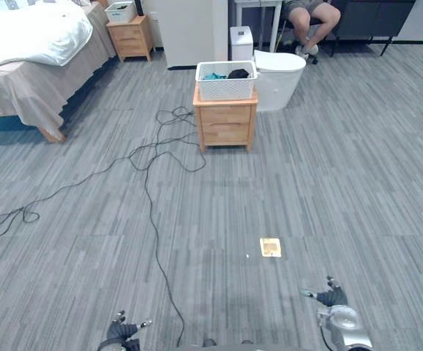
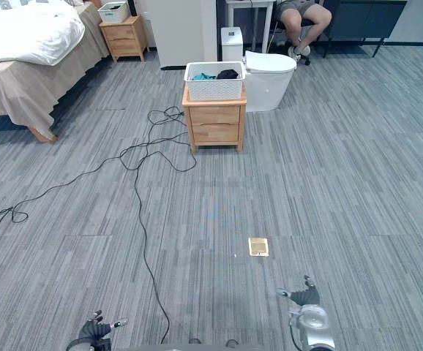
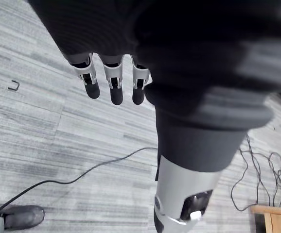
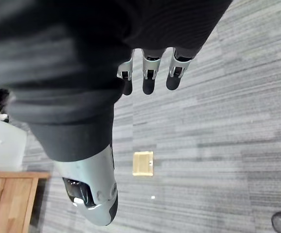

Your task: Pick up the laundry basket with both hands and put the clothes into the washing machine.

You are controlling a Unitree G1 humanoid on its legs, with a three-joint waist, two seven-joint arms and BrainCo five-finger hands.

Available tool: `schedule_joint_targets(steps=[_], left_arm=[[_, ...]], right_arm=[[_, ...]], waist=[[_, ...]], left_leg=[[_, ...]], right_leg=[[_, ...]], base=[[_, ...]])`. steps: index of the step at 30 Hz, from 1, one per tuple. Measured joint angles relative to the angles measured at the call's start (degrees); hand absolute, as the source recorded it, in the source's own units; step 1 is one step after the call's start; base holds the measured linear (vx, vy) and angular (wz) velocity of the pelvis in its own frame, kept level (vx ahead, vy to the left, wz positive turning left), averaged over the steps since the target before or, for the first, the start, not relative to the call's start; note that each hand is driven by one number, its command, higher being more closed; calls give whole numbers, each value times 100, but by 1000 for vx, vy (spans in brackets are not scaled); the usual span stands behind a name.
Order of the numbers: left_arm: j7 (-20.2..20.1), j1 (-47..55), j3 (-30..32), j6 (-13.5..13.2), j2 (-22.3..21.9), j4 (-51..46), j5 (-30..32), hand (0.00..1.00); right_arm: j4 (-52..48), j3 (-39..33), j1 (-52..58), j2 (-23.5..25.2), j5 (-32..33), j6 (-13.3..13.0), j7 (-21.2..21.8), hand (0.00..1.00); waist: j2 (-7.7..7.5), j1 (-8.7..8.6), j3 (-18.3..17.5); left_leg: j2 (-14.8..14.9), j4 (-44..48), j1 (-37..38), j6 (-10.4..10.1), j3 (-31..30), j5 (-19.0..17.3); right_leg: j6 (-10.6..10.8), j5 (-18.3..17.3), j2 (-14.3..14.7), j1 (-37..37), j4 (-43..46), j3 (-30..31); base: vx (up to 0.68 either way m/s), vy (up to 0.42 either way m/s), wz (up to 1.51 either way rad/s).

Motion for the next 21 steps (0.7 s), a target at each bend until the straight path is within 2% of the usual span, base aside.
schedule_joint_targets(steps=[14,21], left_arm=[[43,-1,98,-1,57,42,-3,0],[58,-24,63,-1,54,-184,-14,0]], right_arm=[[183,-433,-30,-123,65,6,2,0],[181,-508,-92,-131,194,6,-14,0]], waist=[[-10,-33,1],[-106,-22,92]], left_leg=[[-36,-185,42,96,-90,87],[-45,-11,-299,106,-142,72]], right_leg=[[4,20,-10,10,-55,-134],[7,18,-37,-258,-3,-171]], base=[[-1,-2,3],[-17,-6,4]])
